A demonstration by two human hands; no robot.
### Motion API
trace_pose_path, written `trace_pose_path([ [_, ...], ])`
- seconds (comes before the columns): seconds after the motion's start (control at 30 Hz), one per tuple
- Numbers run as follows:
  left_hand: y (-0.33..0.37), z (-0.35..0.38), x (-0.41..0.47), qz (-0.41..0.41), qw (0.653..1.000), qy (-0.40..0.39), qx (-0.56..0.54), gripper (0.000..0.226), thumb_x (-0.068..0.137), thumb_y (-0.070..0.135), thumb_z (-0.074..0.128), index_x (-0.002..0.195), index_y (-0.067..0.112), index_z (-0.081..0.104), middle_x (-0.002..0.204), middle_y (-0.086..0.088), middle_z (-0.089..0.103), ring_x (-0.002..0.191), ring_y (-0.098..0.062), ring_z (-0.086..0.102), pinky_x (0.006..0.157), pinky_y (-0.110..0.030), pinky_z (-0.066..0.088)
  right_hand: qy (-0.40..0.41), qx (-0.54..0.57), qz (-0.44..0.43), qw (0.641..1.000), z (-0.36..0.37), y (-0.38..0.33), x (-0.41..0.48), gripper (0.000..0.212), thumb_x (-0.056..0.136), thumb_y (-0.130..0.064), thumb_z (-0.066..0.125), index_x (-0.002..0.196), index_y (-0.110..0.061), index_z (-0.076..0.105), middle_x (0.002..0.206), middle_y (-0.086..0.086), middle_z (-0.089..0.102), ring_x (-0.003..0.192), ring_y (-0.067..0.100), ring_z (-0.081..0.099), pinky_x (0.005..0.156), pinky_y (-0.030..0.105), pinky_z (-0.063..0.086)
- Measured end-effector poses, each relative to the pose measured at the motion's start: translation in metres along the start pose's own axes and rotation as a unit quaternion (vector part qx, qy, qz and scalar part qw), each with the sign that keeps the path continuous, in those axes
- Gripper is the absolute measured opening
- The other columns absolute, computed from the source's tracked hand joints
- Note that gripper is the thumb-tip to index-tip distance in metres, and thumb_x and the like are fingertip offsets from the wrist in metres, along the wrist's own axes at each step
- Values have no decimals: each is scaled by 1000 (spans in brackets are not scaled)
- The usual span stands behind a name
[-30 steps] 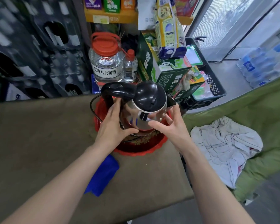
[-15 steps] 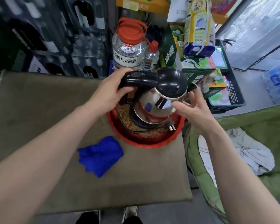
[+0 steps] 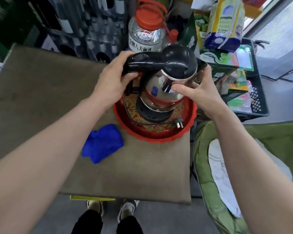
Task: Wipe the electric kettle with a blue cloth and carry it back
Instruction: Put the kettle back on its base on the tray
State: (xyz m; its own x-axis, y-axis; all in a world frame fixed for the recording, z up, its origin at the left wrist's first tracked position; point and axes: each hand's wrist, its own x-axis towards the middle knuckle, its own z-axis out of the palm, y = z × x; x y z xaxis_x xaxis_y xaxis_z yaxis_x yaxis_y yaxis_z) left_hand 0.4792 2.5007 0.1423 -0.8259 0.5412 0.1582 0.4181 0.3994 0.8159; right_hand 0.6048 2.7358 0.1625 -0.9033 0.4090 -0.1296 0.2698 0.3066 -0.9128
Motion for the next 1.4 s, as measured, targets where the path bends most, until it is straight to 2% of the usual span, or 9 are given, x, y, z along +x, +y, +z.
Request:
trace_pose_path([
  [0.33, 3, 1, -34, 12, 1000, -20, 6, 41, 93, 22, 62, 131, 28, 48, 115, 11, 58, 106, -14, 56, 92, -39, 47, -25, 38, 48, 998, 0, 11, -38, 80, 78, -7, 88, 139, -17, 38, 136, -9, 57, 123, 9, 66, 100, 24, 56],
  [0.43, -2, -2, -33, -4, 1000, 29, -4, 38, 93, 20, 61, 129, 28, 49, 116, 6, 60, 105, -17, 57, 92, -42, 48, -44, 63, 101, 992, -10, 29, -39, 102, 81, -13, 87, 158, -30, 23, 161, -3, 42, 141, 12, 50, 109, 27, 47],
  [0.63, -14, -26, -12, -46, 993, 108, -4, 40, 93, 14, 59, 129, 28, 47, 116, 1, 62, 108, -19, 59, 96, -46, 48, -19, -230, 121, 965, 29, 75, -35, 104, 78, -30, 90, 162, -17, 30, 161, 5, 44, 149, 24, 42, 120, 36, 37],
  [0.83, -17, -44, 5, -35, 989, 140, -7, 37, 94, 16, 57, 120, 40, 47, 113, 8, 61, 109, -16, 60, 98, -47, 49, -28, -303, 99, 947, 88, 85, -7, 123, 73, -57, 86, 165, -27, 10, 172, 11, 11, 159, 34, 14, 122, 53, 34],
  [0.93, -21, -46, 6, -51, 988, 148, -8, 36, 94, 18, 57, 115, 45, 45, 103, 16, 60, 97, -14, 59, 93, -43, 50, -68, -375, 89, 920, 95, 91, 7, 111, 78, -53, 84, 163, -24, 19, 172, 12, 14, 159, 38, 9, 125, 54, 27],
  [1.07, -28, -42, 4, -63, 987, 147, -14, 35, 94, 17, 58, 124, 32, 48, 93, 23, 56, 85, -9, 51, 86, -37, 48, -32, -343, 96, 934, 85, 100, 22, 102, 81, -45, 84, 160, -13, 29, 171, 11, 23, 160, 32, 13, 129, 41, 16],
  [1.17, -24, -38, 6, -64, 989, 131, -18, 34, 95, 19, 58, 124, 33, 48, 95, 20, 57, 87, -12, 56, 87, -43, 51, -52, -257, 102, 960, 67, 93, 27, 112, 70, -41, 94, 159, -14, 32, 164, 9, 38, 155, 29, 31, 126, 43, 28],
  [1.27, -16, -30, 10, -53, 992, 111, -22, 35, 94, 22, 58, 126, 33, 48, 103, 17, 59, 94, -15, 59, 90, -47, 51, -30, -70, 89, 993, 39, 72, 23, 136, 56, -53, 98, 163, -29, 17, 167, -3, 34, 153, 15, 35, 125, 45, 34],
  [1.4, 0, -12, 22, -8, 998, 65, -8, 40, 92, 24, 59, 130, 28, 48, 115, 7, 62, 107, -15, 58, 96, -42, 48, -24, 80, 39, 996, 0, 23, 10, 124, 65, -39, 98, 160, -42, 19, 169, -2, 29, 150, 23, 42, 120, 46, 41],
])
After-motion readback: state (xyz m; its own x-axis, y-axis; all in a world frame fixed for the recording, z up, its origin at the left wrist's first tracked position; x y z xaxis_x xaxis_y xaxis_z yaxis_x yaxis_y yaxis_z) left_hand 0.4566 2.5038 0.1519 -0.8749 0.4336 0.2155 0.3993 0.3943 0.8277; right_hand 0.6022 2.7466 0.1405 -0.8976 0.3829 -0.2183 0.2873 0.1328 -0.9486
